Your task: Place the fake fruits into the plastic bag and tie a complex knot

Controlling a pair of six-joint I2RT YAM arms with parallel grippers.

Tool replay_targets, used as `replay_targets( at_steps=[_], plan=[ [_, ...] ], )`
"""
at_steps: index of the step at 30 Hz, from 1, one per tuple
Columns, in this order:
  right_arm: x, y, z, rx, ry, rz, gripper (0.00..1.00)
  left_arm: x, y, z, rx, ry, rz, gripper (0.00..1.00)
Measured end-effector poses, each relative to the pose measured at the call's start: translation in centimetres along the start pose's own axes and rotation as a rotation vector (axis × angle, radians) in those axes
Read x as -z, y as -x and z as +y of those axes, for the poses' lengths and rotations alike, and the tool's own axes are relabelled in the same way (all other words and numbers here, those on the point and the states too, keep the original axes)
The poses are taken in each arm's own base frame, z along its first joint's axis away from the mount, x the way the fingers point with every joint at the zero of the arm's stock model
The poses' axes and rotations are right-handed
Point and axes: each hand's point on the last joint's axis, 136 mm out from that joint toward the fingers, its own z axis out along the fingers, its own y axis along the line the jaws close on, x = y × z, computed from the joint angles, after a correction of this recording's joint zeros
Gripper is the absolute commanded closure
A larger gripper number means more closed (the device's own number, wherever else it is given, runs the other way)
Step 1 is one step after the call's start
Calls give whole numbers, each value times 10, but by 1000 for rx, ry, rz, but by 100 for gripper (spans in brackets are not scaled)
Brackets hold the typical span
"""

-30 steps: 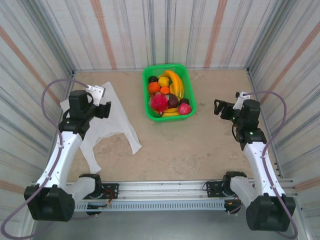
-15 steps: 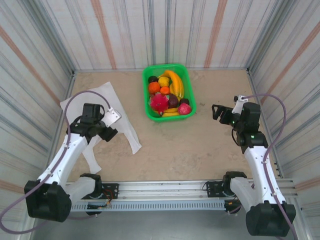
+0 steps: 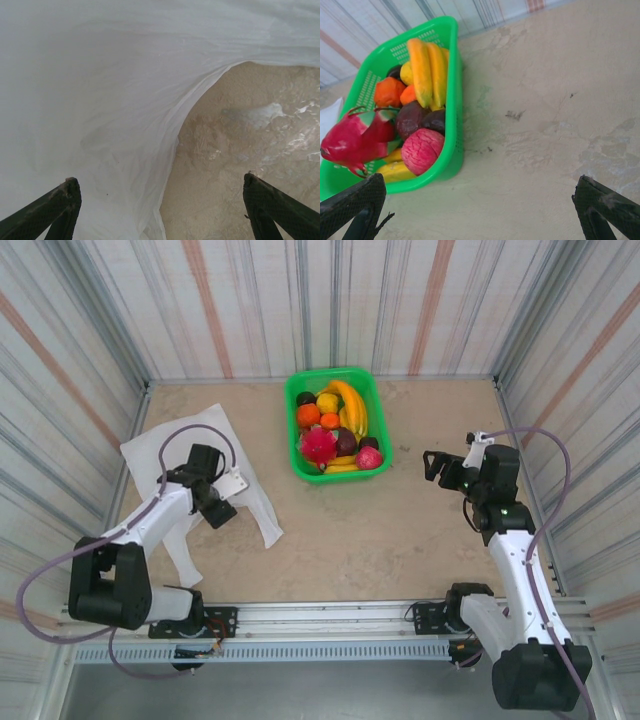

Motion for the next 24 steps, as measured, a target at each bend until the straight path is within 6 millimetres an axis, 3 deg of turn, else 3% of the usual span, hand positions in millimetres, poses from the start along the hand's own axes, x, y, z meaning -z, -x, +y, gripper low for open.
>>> replay_targets(
  at_steps=[13,21,24],
  plan=[
    [-4,-3,-2,22,-5,14,1,-25,-2,18,-21,67,74,21],
    [-7,-9,-1,25,0,32,1,-32,7,32,-37,123,57,36],
    [-7,-9,-1,24,0,32,1,-32,10,37,-39,143,46,48]
  ],
)
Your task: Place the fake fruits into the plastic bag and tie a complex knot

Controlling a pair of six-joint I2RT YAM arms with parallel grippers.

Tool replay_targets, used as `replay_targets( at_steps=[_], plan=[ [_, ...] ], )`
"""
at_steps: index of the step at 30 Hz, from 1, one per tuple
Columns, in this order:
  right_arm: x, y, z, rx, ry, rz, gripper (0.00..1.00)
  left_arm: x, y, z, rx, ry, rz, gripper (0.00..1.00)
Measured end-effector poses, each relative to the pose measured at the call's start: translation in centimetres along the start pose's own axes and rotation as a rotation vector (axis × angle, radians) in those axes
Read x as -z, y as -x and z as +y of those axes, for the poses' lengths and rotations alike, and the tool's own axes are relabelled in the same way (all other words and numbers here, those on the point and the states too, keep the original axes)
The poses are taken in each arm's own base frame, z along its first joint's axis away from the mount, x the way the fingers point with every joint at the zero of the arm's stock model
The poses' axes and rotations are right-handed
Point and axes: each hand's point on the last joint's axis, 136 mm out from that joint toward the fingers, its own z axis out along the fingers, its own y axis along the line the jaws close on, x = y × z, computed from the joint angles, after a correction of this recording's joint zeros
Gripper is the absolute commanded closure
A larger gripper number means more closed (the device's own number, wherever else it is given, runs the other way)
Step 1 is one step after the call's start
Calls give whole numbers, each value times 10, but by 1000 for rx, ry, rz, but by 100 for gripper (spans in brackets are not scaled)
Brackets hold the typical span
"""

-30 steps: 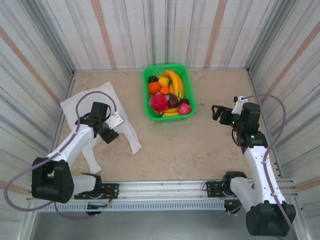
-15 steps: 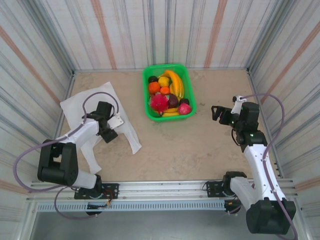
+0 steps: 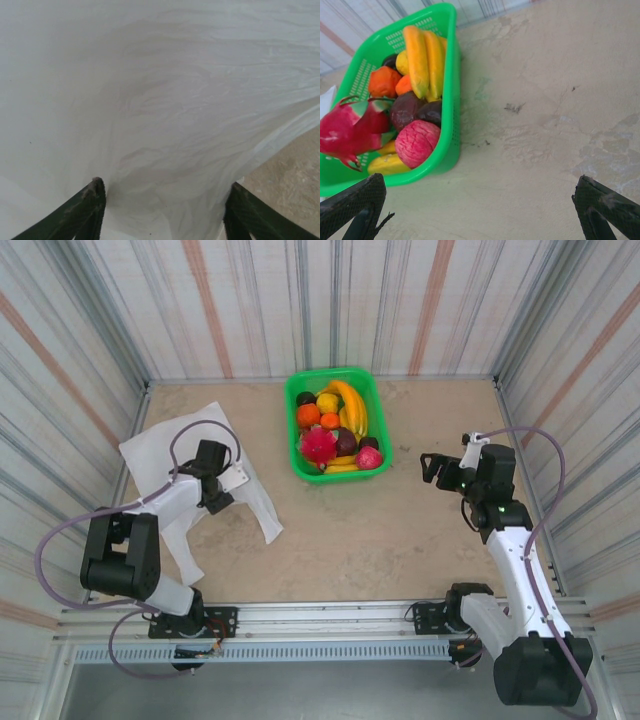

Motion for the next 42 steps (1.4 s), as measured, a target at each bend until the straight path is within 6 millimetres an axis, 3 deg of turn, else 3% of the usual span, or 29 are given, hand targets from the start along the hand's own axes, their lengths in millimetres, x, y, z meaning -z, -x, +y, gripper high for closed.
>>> replay_targets(
  at_steps=[7,9,13,17,23,27,31,37,42],
  plan=[
    [0,-2,0,2,-1,4,1,0,5,4,-3,13,-20,92],
    [0,-3,1,3,1,4,1,0,5,3,5,4,-25,100],
    [1,-3,1,8,2,1,1,7,7,8,45,-17,-28,100],
    [3,-2,2,13,5,-6,1,28,19,27,112,-12,-63,100],
    [5,-4,15,15,65,1,1,89,42,67,290,31,-193,100],
    [4,-5,40,29,161,2,1,140,56,101,433,48,-283,100],
    [2,-15,80,68,296,1,1,190,69,118,549,14,-370,100],
    [0,-38,150,145,494,11,1,240,83,116,721,-119,-475,100],
    [-7,-60,211,207,622,24,1,265,97,106,850,-268,-547,100]
  ],
)
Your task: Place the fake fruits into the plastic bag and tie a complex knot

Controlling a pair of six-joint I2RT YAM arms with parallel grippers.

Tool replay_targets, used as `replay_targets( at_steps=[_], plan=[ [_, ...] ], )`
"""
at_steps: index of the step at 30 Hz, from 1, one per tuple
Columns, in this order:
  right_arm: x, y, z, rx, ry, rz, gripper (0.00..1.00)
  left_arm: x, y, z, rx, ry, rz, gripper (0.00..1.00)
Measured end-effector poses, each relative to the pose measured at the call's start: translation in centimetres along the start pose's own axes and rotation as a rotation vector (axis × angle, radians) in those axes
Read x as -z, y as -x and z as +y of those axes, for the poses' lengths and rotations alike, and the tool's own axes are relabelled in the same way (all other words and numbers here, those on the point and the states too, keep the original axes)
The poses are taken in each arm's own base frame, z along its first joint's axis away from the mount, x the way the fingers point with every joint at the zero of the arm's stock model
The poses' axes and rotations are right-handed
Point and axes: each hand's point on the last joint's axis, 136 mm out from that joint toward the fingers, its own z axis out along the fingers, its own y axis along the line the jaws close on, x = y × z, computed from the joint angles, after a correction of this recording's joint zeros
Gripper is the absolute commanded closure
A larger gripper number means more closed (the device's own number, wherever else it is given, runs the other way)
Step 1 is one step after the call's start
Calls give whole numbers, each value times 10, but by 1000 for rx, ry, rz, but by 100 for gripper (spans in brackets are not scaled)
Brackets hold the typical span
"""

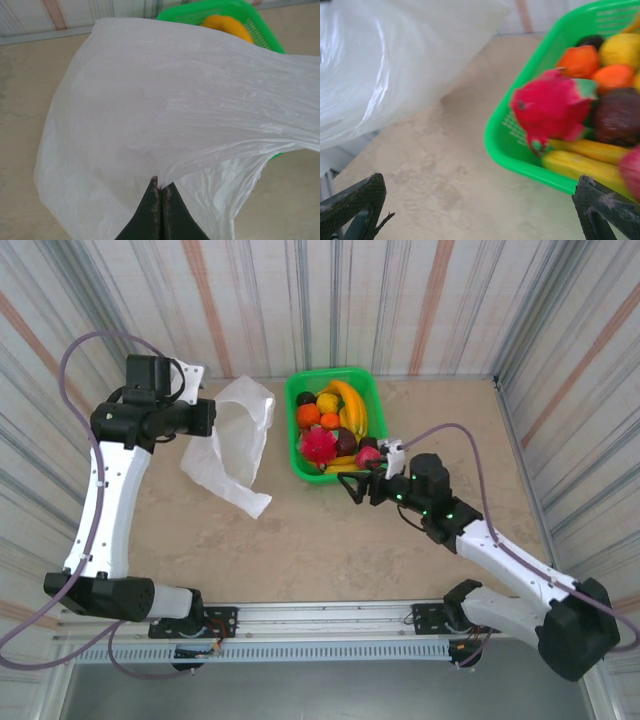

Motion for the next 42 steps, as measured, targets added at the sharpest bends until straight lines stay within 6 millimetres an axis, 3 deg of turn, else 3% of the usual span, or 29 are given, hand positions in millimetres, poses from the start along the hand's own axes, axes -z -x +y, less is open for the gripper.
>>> replay_targets(
  at_steps=[4,7,13,20,23,30,31,37,41,42],
  plan=[
    [-30,5,39,43,74,-21,1,4,3,-18,104,-99,-11,100],
    [-47,27,61,61,108,-85,1,8,6,-28,150,-162,-35,100],
    [-72,87,81,64,124,-218,1,10,6,-42,201,-247,-44,100],
    [-101,121,93,61,122,-269,2,6,3,-51,225,-311,-26,100],
    [-114,126,89,57,93,-269,20,6,2,-54,225,-329,-25,100],
    [-125,124,65,86,-61,-223,96,14,0,-44,180,-261,-41,100],
    [-125,121,60,88,-86,-210,100,15,0,-42,168,-241,-43,100],
    [-111,103,27,140,-287,-80,100,30,4,-23,90,-116,-52,100],
    [-95,101,20,158,-351,-22,100,31,7,-20,71,-117,-60,73],
    [-92,100,19,159,-360,-8,100,29,8,-23,68,-145,-65,62]
  ],
)
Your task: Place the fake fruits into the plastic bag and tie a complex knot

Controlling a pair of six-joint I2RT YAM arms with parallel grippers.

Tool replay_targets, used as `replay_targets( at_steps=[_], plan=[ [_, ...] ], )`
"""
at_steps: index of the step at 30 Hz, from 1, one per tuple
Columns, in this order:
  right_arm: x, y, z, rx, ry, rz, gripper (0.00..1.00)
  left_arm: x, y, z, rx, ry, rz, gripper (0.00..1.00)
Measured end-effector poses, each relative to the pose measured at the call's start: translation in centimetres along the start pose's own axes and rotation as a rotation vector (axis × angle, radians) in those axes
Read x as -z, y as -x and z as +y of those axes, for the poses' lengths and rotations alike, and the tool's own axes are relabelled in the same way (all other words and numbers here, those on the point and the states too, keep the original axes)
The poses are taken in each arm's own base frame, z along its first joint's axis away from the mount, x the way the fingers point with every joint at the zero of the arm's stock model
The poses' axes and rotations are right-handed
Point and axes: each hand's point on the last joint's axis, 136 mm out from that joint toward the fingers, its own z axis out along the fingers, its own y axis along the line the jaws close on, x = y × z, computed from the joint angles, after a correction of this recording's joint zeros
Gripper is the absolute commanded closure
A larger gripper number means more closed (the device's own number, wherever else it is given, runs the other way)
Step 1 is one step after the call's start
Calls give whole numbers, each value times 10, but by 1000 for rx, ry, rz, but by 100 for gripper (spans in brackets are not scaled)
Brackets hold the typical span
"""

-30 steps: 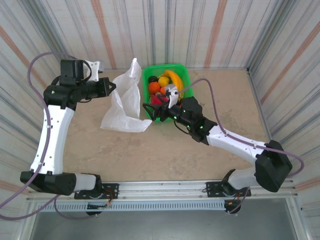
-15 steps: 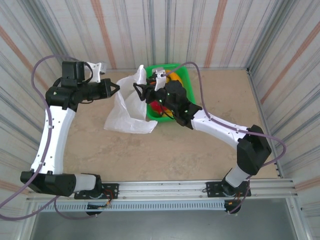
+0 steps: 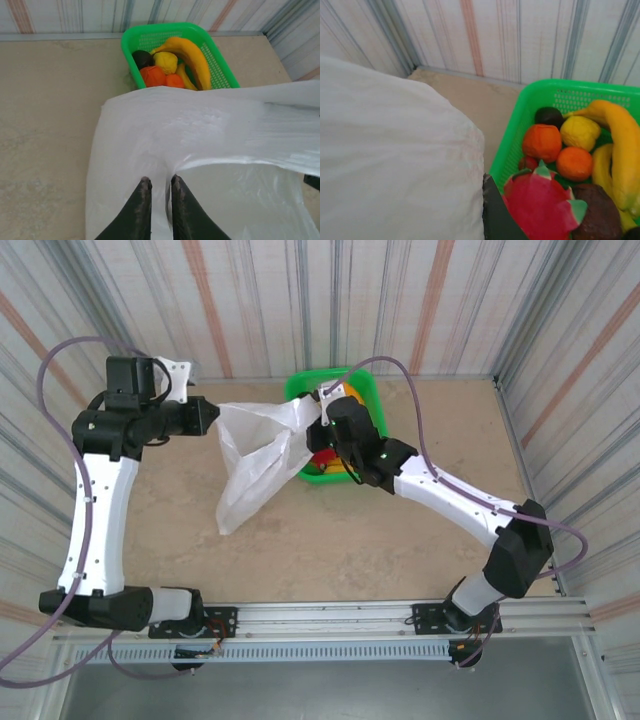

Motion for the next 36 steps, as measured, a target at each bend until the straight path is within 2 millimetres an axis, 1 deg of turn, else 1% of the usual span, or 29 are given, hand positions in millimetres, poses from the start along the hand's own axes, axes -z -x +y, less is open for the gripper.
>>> replay_targets(
  at_steps=[3,6,8,10,11,14,16,18,22,24,26,29,33,34,36],
  plan=[
    [5,1,-2,3,-14,34,100,-11,1,-15,17,-118,-25,43],
    [11,3,-3,-3,-23,60,100,-20,-2,-24,72,-210,-44,31],
    [14,6,-4,-6,-29,71,100,-20,0,-27,108,-233,-64,21],
    [18,10,-4,-14,-33,76,100,-14,6,-30,143,-241,-99,18],
    [19,12,-4,-19,-35,75,100,-9,8,-30,166,-233,-122,15],
    [21,14,-5,-20,-44,83,100,6,10,-33,247,-189,-173,10],
    [22,12,-7,-16,-53,94,100,12,5,-43,284,-175,-178,9],
    [23,11,-8,-13,-61,103,100,13,-3,-51,321,-158,-161,7],
    [23,9,-10,-10,-72,118,100,5,-26,-59,409,-100,-99,3],
    [23,8,-10,-9,-75,122,100,-2,-42,-64,438,-77,-64,3],
    [23,7,-10,-8,-76,127,100,-11,-59,-70,455,-58,-21,5],
    [23,6,-8,-5,-71,128,100,-26,-73,-75,466,-31,16,9],
    [24,4,-3,0,-61,132,100,-51,-76,-72,484,12,20,21],
    [24,4,-3,1,-61,134,100,-57,-75,-69,485,33,16,25],
    [24,2,-1,4,-58,139,100,-69,-72,-61,474,80,0,37]
  ],
)
